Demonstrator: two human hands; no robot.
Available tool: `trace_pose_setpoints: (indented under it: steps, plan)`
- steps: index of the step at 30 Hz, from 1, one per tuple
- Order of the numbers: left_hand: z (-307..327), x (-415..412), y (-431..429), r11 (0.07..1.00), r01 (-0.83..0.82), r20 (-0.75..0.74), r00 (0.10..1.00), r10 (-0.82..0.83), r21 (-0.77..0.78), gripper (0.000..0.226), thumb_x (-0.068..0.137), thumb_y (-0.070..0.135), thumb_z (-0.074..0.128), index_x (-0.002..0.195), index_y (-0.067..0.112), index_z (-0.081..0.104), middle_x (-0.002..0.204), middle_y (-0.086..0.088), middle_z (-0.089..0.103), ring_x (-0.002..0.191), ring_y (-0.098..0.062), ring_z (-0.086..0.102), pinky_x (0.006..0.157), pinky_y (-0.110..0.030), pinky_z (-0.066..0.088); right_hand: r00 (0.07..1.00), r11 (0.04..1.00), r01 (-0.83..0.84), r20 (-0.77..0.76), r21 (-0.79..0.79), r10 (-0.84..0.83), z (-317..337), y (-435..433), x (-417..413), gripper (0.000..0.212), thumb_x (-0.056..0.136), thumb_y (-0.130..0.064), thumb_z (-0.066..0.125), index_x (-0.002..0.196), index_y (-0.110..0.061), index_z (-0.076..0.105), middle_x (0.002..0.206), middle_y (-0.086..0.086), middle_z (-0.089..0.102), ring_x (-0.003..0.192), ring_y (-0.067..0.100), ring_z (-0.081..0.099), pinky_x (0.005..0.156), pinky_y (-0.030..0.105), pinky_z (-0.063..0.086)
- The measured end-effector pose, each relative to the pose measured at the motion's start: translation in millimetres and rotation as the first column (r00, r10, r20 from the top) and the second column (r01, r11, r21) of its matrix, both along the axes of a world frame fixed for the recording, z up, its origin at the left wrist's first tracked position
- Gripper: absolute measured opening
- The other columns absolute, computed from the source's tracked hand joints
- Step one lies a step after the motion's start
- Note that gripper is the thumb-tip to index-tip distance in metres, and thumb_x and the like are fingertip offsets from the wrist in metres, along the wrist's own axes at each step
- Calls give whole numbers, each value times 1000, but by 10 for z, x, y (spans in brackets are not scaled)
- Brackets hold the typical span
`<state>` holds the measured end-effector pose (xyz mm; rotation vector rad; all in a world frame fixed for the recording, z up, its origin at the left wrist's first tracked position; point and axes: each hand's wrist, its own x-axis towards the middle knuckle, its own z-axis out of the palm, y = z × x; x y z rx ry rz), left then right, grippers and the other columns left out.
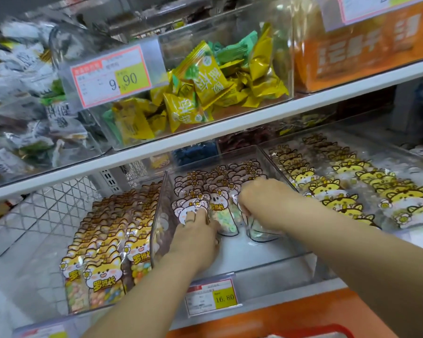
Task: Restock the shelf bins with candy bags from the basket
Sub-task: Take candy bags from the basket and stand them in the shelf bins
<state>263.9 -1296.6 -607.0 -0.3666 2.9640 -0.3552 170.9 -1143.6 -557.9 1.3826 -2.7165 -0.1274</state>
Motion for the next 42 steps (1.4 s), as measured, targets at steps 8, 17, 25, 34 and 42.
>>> trace_pose_setpoints:
  steps: [8, 17, 25, 34, 42]
  plan:
    - [16, 95, -110, 997, 76, 15, 997, -76, -20, 49, 98, 26, 46, 146, 35, 42, 136, -6, 34, 129, -30, 32, 102, -43, 38, 939, 989, -84, -343, -121, 38, -307, -140, 23, 25, 86, -15, 66, 110, -18, 70, 125, 11, 54, 123, 34, 46, 106, 52, 32]
    - [36, 89, -16, 997, 35, 67, 997, -40, 75, 44, 99, 32, 54, 141, 21, 46, 134, -8, 41, 123, -33, 49, 91, -43, 46, 907, 871, 189, 420, -453, 21, -427, -418, 205, 54, 86, -17, 71, 131, -11, 42, 132, 11, 36, 109, 32, 57, 90, 36, 47]
    - [-48, 114, -57, 986, 16, 61, 998, -26, 167, 52, 96, 30, 57, 145, 28, 38, 131, -8, 42, 120, -35, 53, 88, -46, 51, 853, 687, 406, 520, -602, -49, -463, -636, 127, 47, 86, -15, 72, 127, -15, 50, 145, 13, 16, 91, 31, 61, 94, 35, 48]
    - [-108, 94, -52, 993, -9, 210, 978, -15, 115, 65, 97, 34, 57, 154, 28, 28, 143, -9, 32, 133, -33, 39, 98, -47, 46, 870, 730, 398, 480, -555, -110, -444, -591, -32, 26, 90, -13, 61, 114, -9, 71, 124, 13, 59, 106, 30, 61, 88, 31, 50]
    - [-91, 19, -86, 997, -46, 252, 967, 29, 62, 67, 97, 30, 55, 155, 23, 22, 148, -9, 26, 137, -33, 34, 100, -46, 42, 882, 669, 420, 448, -613, -144, -413, -539, 73, 27, 85, -1, 57, 111, -8, 57, 122, 10, 50, 107, 30, 56, 85, 37, 48]
